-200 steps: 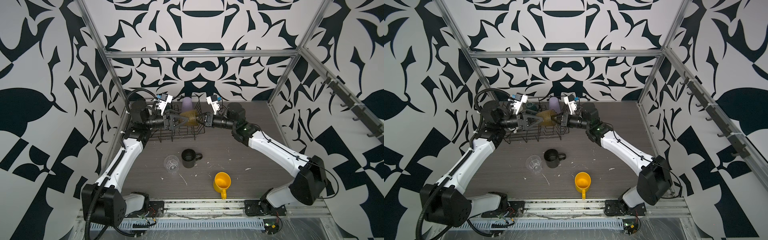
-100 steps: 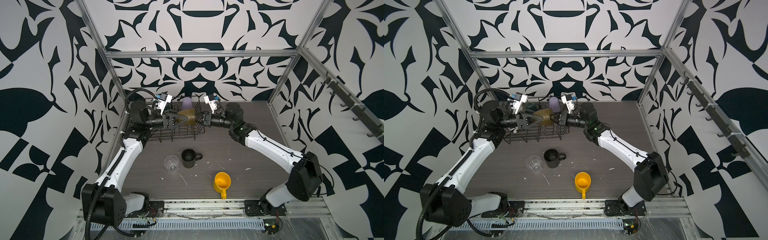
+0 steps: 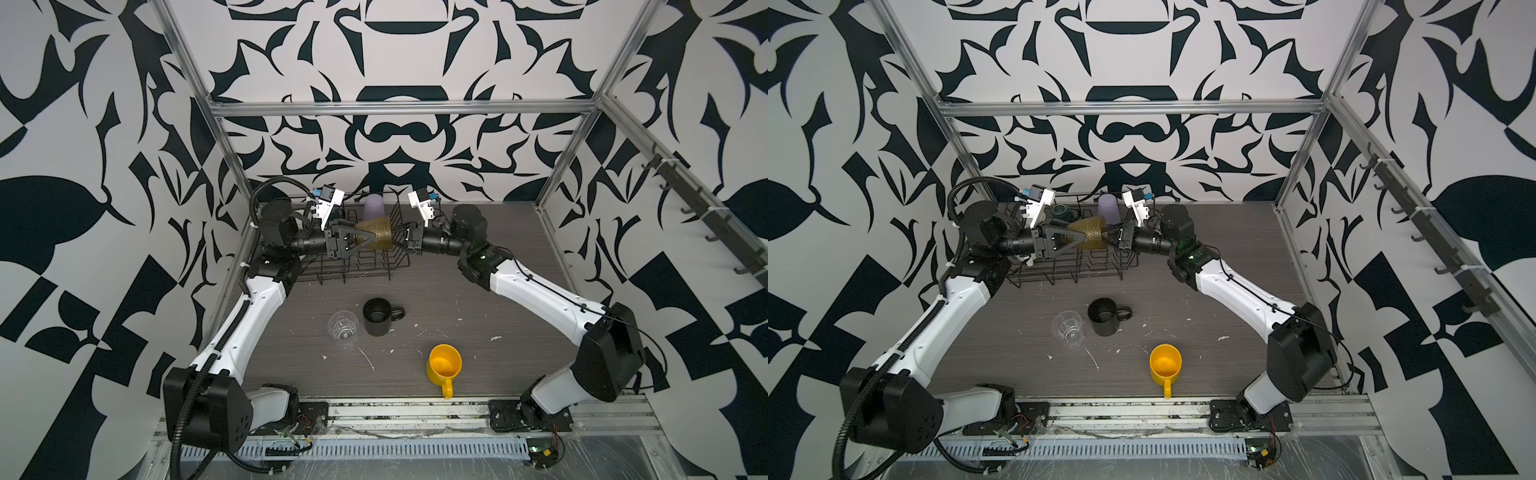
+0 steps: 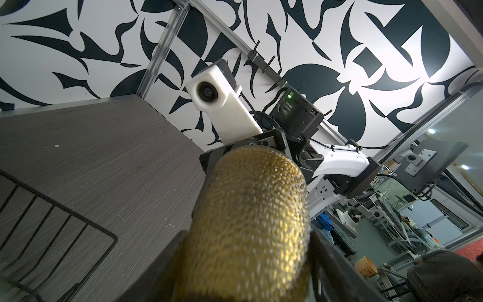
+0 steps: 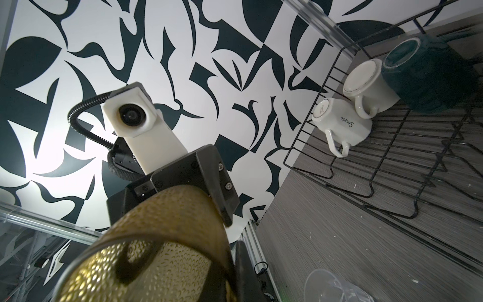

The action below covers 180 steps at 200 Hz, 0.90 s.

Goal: Load cups into a dish rack
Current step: Pick up the cup from the bottom-right of the table.

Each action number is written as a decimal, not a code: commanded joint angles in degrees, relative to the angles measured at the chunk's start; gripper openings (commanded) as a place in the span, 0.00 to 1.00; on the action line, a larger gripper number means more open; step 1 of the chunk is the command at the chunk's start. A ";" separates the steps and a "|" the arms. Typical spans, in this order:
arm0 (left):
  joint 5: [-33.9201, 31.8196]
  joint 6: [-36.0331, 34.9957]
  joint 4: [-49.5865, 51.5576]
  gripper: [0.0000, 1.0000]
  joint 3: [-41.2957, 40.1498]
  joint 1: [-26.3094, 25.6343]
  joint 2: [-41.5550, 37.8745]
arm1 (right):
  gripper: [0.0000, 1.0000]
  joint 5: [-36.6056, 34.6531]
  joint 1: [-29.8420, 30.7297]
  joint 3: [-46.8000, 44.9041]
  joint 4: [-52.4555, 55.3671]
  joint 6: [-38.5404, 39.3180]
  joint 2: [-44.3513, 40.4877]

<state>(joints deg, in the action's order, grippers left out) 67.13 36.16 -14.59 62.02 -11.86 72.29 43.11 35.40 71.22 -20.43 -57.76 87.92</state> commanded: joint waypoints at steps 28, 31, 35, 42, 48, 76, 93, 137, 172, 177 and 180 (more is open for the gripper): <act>-0.42 -1.49 0.20 0.00 -0.69 -0.45 -1.54 | 0.15 -5.01 0.02 0.32 3.13 2.91 -2.75; -0.42 -1.57 0.38 0.00 -0.67 -0.45 -1.62 | 0.16 -5.00 -0.02 0.32 3.18 2.91 -2.79; -0.49 -1.67 0.52 0.00 -0.63 -0.45 -1.67 | 0.17 -4.97 0.00 0.32 3.24 2.91 -2.75; -0.51 -1.95 0.90 0.00 -0.58 -0.45 -1.78 | 0.21 -4.97 -0.01 0.39 3.28 2.91 -2.78; -0.59 -2.18 1.03 0.00 -0.58 -0.45 -2.01 | 0.24 -4.97 0.02 0.41 3.37 2.92 -2.79; -1.19 -3.86 2.99 0.00 -0.34 -0.45 -2.83 | 0.38 -5.68 -0.40 0.17 4.30 3.18 -3.28; -1.42 -4.64 4.49 0.00 0.24 -0.45 -3.25 | 0.48 -6.92 -1.10 -0.60 5.91 3.34 -4.21; -9.93 -15.01 18.53 0.00 4.67 -0.36 -4.17 | 0.63 -14.23 -4.15 -3.54 18.15 10.10 -11.29; -18.53 -18.33 30.19 0.00 12.22 -0.36 -0.50 | 0.77 -25.72 -4.39 -4.06 31.94 20.23 -18.72; -19.84 -18.48 31.66 0.00 13.24 -0.36 0.15 | 0.78 -27.28 -4.45 -4.35 33.13 21.12 -19.69; -20.80 -18.49 32.37 0.00 13.90 -0.36 0.27 | 0.79 -28.04 -4.48 -4.52 33.86 21.64 -20.20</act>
<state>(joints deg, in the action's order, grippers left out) 54.28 21.87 7.86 70.70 -12.16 70.57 24.27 30.79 67.29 4.56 -44.62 72.97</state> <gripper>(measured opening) 0.684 0.765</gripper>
